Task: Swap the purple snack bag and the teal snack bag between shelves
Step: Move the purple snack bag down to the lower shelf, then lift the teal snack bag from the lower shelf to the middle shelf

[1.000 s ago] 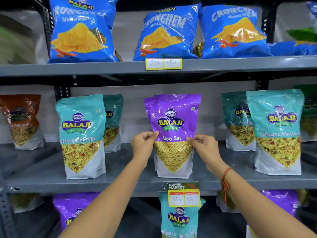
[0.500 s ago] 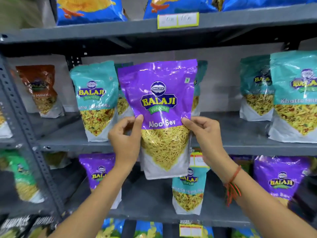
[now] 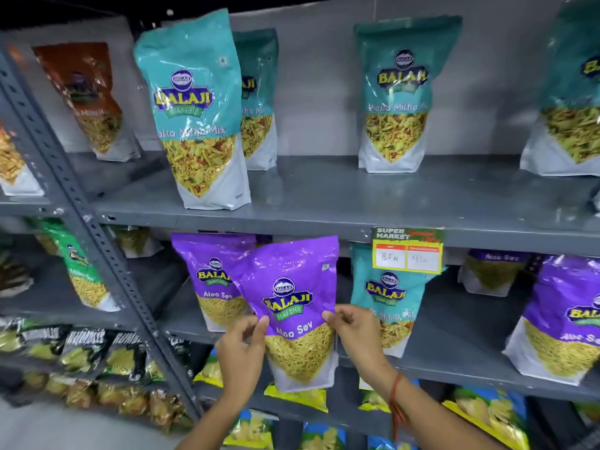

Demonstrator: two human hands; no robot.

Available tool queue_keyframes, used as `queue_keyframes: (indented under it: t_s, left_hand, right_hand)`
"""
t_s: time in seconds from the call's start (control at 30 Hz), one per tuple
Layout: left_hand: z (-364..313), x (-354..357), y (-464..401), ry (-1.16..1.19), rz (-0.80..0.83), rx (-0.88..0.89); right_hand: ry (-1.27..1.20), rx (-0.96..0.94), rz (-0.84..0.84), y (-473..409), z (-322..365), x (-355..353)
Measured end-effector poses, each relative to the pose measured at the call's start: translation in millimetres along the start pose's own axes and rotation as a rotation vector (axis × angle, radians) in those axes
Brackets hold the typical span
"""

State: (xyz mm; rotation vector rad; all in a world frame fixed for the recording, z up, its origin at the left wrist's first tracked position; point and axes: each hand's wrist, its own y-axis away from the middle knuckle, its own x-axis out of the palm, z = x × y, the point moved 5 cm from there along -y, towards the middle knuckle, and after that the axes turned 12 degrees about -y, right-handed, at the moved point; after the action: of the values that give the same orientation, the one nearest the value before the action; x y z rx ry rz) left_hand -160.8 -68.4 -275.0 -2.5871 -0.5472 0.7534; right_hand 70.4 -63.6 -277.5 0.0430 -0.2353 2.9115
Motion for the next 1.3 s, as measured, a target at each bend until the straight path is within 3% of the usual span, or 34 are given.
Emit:
queue_keyframes:
  t_s: [0.27,0.57,0.67,0.77,0.83,0.9,1.0,1.07,1.13,1.2,1.3]
  left_hand:
    - [37,58,-53,-0.19,0.031,-0.102]
    - [61,80,-56,-0.156,0.075,-0.205]
    - [49,80,-47,-0.049,-0.02,-0.322]
    - [2,90,-29,-0.049,-0.12,-0.152]
    - [-39,105,-13,-0.028,-0.075,0.041]
    - [-61,132,1,-0.007,0.053,0.161]
    - [-59,178,9,-0.082,0.317,0.124]
    - [-50,198,8,-0.175,0.381,0.062]
    - [-46,207,6,-0.185,0.404,0.041]
    - [-45,207,3,-0.151,0.393,0.03]
    - [-42,201,3,-0.159,0.344,0.013]
  right_hand:
    - [0.086,0.128,-0.203,-65,-63,16]
    - [0.128,0.163,-0.186,-68,-84,19]
    - [0.041,0.177,-0.135,-61,-73,13]
    - [0.04,0.063,-0.172,-43,-48,-7]
    - [0.081,-0.069,-0.262,-28,-31,-32]
    - [0.113,-0.163,-0.416,-16,-17,-66]
    - [0.157,-0.189,-0.615,-12,-16,-124]
    - [0.163,-0.017,-0.58,-20,-30,-152]
    - [0.168,0.145,-0.397,-28,-50,-161]
    - [0.238,0.132,-0.292,-30,-58,-162]
    - [0.289,0.043,-0.359,-27,-53,-166]
